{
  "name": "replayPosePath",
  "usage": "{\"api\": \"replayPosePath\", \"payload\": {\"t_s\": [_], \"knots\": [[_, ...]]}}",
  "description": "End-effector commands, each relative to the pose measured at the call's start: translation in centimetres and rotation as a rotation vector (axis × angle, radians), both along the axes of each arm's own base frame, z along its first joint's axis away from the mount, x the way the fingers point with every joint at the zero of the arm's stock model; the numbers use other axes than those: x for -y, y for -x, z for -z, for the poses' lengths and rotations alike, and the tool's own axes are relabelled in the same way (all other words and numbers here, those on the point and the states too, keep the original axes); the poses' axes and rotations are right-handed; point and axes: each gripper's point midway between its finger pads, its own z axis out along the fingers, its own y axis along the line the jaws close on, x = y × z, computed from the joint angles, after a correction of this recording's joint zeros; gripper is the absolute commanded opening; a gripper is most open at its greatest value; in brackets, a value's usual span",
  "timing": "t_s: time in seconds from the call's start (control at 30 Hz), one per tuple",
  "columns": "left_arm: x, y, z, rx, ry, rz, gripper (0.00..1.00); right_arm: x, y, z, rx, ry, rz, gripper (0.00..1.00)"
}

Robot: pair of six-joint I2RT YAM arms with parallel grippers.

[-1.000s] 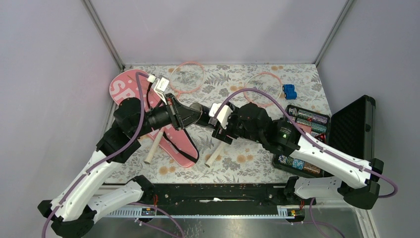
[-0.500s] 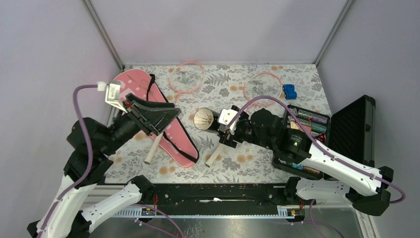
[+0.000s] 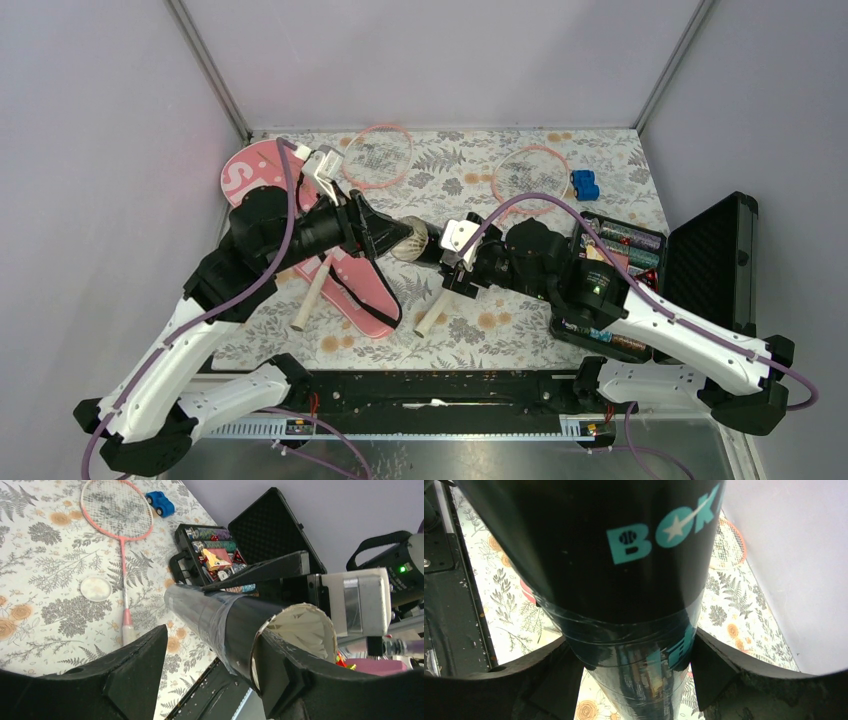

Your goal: Pack up the badminton gear

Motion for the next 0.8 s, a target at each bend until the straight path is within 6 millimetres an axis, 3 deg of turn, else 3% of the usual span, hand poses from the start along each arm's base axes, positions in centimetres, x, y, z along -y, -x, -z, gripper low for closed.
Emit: {"api": "replayPosePath", "payload": {"t_s": [0.0,0.23,0.4,0.6,0.77], "knots": [[-0.2,1.6,-0.9,0.048,0.008,0.059,0.65,-0.8,0.2,-5.5,0.083,-0.137,-0.03,0.31],[0.5,0.6,1.3,-0.014,-0.022,0.047,0.6,-0.9,0.1,-6.1,0.097,-0.164,-0.028,0.31],[1.0,1.3,0.7,-0.022,-0.025,0.103,0.7,-0.7,0.2,-5.7,0.088,-0.155,-0.026,0.31],[-0.3,3.0,-2.9,0.041,0.022,0.114,0.83,1.0,0.3,-3.4,0.05,-0.15,0.035,0.31],[-2.3,4.2,-6.7,0.14,0.091,0.063,0.86,3.0,0.3,-2.0,0.001,-0.158,0.12,0.31]]}}
